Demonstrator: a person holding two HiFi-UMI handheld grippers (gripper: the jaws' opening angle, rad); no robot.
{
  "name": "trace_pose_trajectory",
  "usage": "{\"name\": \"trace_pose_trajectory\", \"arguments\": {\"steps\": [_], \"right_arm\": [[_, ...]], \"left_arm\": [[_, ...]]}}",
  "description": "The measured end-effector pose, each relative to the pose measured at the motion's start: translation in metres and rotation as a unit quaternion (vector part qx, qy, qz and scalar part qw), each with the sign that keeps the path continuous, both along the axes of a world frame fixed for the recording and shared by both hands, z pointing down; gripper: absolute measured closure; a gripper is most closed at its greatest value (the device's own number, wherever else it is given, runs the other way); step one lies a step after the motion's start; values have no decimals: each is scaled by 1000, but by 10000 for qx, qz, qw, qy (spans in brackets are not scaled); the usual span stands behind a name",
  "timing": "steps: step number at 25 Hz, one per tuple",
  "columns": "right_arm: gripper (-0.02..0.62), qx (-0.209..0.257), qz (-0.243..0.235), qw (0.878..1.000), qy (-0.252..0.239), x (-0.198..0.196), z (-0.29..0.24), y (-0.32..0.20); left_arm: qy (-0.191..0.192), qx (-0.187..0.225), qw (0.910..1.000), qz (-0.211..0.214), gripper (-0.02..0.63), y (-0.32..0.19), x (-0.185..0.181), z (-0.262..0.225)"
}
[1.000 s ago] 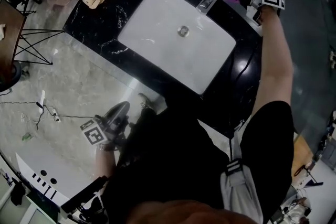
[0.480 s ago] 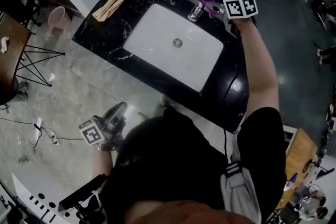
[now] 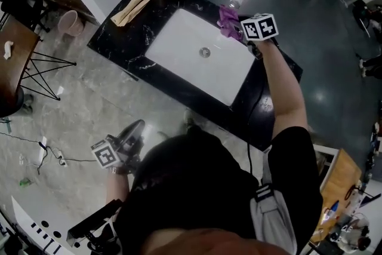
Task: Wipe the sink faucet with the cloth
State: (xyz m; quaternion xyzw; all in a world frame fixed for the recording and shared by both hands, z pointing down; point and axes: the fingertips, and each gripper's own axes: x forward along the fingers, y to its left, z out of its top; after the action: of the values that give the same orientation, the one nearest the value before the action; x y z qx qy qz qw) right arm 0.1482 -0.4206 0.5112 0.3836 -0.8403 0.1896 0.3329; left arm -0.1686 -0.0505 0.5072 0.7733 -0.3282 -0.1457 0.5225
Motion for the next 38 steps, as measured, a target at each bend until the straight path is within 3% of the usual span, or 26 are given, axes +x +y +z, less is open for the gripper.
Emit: {"name": "trace_pose_trajectory", "arguments": {"steps": [4, 8, 11, 15, 20, 25, 30, 38], "right_arm": [[528, 182, 882, 9959, 88, 41, 1, -47], [528, 165, 1073, 9937, -282, 41, 4, -58], [528, 218, 788, 9959, -384, 27, 6, -39], [528, 181, 16, 9970, -750, -7, 5, 17], [528, -141, -769, 9966, -270, -28, 44, 68], [528, -160, 55, 9989, -446, -5, 70, 21], [529, -58, 1119, 9889, -972, 35, 78, -33], [528, 47, 1196, 9798, -1603, 35, 84, -61]], "left_arm": [[-64, -142, 9998, -123, 606, 4, -1, 4], [-112, -216, 9996, -152, 606, 2, 0, 8], [-105, -229, 9996, -89, 605, -2, 5, 10], [-30, -202, 9998, 28, 606, -5, 14, 8], [-28, -155, 9998, 76, 606, -10, 22, 6], [-98, -231, 9997, 38, 606, -15, 27, 9], [-171, -460, 9987, -114, 606, -17, 29, 21], [-166, -631, 9975, -259, 606, -31, 41, 31]]}}
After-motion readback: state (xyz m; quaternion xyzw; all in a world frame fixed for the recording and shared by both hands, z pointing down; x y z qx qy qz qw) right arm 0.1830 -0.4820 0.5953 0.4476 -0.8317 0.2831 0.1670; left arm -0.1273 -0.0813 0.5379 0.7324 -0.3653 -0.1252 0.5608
